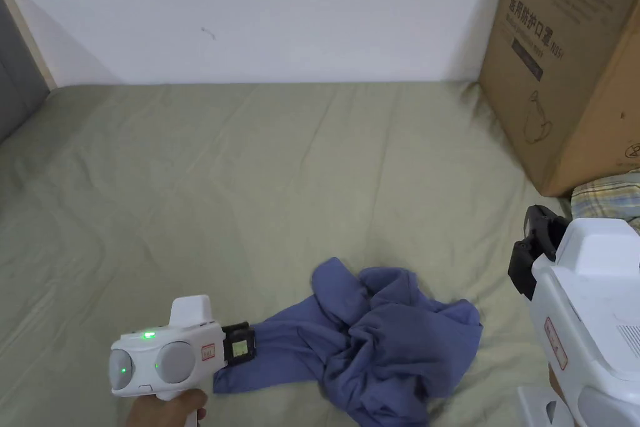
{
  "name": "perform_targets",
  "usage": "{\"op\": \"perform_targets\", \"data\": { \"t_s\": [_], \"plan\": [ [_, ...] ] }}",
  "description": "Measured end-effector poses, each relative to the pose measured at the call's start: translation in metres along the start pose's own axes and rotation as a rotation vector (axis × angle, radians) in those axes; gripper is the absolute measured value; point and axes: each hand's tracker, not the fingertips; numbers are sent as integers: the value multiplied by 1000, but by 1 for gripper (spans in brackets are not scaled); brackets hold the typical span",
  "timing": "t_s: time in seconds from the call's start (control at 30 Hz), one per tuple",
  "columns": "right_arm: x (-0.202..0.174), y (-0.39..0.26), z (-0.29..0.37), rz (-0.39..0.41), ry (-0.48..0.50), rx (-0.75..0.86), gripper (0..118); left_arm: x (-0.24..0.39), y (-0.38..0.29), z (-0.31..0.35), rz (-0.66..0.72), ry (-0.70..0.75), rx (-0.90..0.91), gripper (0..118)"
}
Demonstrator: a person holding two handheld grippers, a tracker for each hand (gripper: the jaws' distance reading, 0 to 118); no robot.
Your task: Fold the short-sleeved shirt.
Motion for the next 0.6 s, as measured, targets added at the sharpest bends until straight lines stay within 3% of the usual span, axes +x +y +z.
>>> {"op": "perform_targets", "data": {
  "t_s": [0.03,0.07,0.23,0.3,0.37,0.4,0.5,0.6],
  "plan": [
    [1,-2,-1,-1,0,-4,0,0,-4,-4,0,6,-24,99],
    [1,-4,-3,1,0,-12,0,0,-6,-8,-5,1,-35,100],
    [5,-14,-11,5,-5,-46,0,8,-19,-30,-26,66,-133,95],
    [7,-16,-13,3,-8,-57,0,12,-25,-39,-27,74,-155,76],
    [9,-18,-15,1,-10,-68,0,18,-31,-37,-85,89,-130,74],
    [9,-19,-16,0,-13,-72,0,21,-30,-33,-117,106,-129,64],
    [11,-23,-23,4,-20,-90,0,24,-30,-27,-191,93,-89,12],
    [13,-29,-36,-2,-19,-136,0,20,-26,-28,-188,51,-92,4]
  ]
}}
